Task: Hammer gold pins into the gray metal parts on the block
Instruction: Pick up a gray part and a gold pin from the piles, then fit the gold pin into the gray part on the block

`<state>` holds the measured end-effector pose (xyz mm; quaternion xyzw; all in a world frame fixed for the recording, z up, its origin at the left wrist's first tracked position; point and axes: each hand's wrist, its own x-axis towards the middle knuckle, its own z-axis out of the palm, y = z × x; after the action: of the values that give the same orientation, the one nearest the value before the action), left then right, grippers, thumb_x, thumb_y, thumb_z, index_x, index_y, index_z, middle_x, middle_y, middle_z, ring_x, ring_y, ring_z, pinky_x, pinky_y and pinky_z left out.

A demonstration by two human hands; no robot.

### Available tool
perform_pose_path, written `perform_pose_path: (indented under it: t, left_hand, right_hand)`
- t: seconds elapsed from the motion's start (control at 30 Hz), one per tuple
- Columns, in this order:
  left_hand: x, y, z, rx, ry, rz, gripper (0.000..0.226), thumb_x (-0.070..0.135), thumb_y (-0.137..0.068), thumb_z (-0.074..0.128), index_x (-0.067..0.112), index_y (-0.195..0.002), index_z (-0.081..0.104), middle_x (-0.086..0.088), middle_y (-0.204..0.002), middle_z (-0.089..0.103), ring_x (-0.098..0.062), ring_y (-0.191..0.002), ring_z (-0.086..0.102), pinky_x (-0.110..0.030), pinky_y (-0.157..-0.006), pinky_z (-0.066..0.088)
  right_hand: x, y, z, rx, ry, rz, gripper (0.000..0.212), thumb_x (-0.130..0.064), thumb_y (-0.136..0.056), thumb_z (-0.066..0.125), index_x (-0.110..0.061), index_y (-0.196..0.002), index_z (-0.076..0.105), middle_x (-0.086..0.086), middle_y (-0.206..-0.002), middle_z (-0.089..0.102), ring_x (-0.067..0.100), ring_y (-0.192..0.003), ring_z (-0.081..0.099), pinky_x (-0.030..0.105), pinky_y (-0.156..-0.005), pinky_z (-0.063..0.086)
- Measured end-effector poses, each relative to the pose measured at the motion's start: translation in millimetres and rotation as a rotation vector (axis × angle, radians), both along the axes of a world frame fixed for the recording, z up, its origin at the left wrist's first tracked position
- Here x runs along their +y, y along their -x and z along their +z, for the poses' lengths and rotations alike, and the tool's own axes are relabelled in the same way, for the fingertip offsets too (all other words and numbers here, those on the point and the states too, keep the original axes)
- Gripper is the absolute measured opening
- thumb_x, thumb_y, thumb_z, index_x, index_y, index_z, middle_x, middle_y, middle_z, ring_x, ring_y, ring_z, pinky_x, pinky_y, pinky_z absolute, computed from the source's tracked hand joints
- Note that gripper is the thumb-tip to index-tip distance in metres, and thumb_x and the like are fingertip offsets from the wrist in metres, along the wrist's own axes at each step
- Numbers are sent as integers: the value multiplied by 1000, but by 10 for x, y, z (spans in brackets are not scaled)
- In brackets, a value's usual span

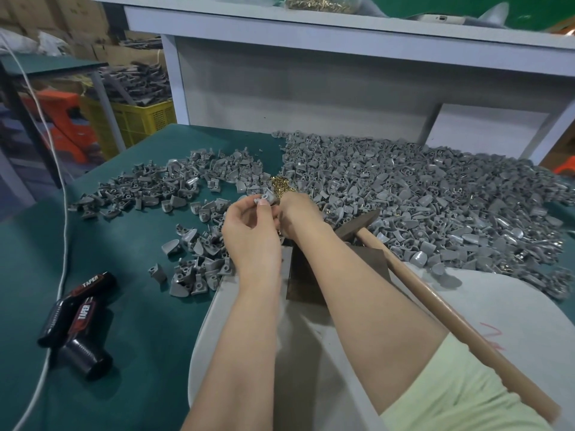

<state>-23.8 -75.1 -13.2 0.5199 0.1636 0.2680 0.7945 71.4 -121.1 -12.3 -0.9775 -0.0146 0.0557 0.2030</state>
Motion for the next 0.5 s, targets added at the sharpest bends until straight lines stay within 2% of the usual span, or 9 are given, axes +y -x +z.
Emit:
perform_pose_path:
  t: [0.1,0.2,0.27,0.33,0.4,0.43,0.5]
  left_hand:
    - [1,9,2,1,2,1,10,10,-94,55,18,-89,58,3,-85,67,0,-70,68,-10,-60,47]
    - [6,18,9,13,-28,-2,10,10,-94,55,19,-88,58,3,-86,67,-3,-75,68,-16,-67,50]
    - [-3,29,14,15,-104,-22,13,11,-93,56,21,-86,57,0,-90,68,-10,-84,68,-25,-77,53]
    - [-39,58,25,-3,-269,-55,14,13,-92,57,24,-84,57,-1,-92,68,-14,-89,66,-31,-84,52]
    - [-85,88,41,-25,-450,-112,13,16,-91,60,26,-84,58,6,-88,66,-12,-86,63,-30,-83,50]
    - [-109,102,53,-37,-489,-157,13,16,-91,61,27,-83,58,8,-86,65,-9,-83,62,-29,-81,49]
    - [-168,137,90,-56,-438,-301,15,14,-90,61,26,-83,59,4,-87,67,-8,-84,64,-27,-81,49]
  right_hand:
    - [-14,21,28,-38,121,27,25,-6,-86,56,-12,-64,46,3,-70,49,18,-61,47,31,-62,41]
    - [-60,48,82,-158,141,36,8,0,-84,56,-5,-79,56,8,-83,55,23,-73,49,30,-67,40]
    - [-149,80,159,-233,9,16,14,2,-85,54,-4,-93,64,10,-100,64,23,-83,56,30,-73,44]
    - [-306,161,280,-265,-214,-16,21,0,-89,51,-12,-93,67,8,-108,66,20,-90,60,29,-75,47]
    - [-530,313,393,-274,-454,-46,24,-5,-92,49,-24,-83,62,3,-100,66,14,-81,60,27,-66,50]
    - [-650,417,434,-280,-573,-59,26,-6,-93,50,-26,-80,59,1,-93,66,13,-76,60,30,-65,53]
    - [-864,659,465,-349,-738,-78,27,-5,-92,51,-28,-80,58,-3,-80,64,13,-69,60,39,-71,56]
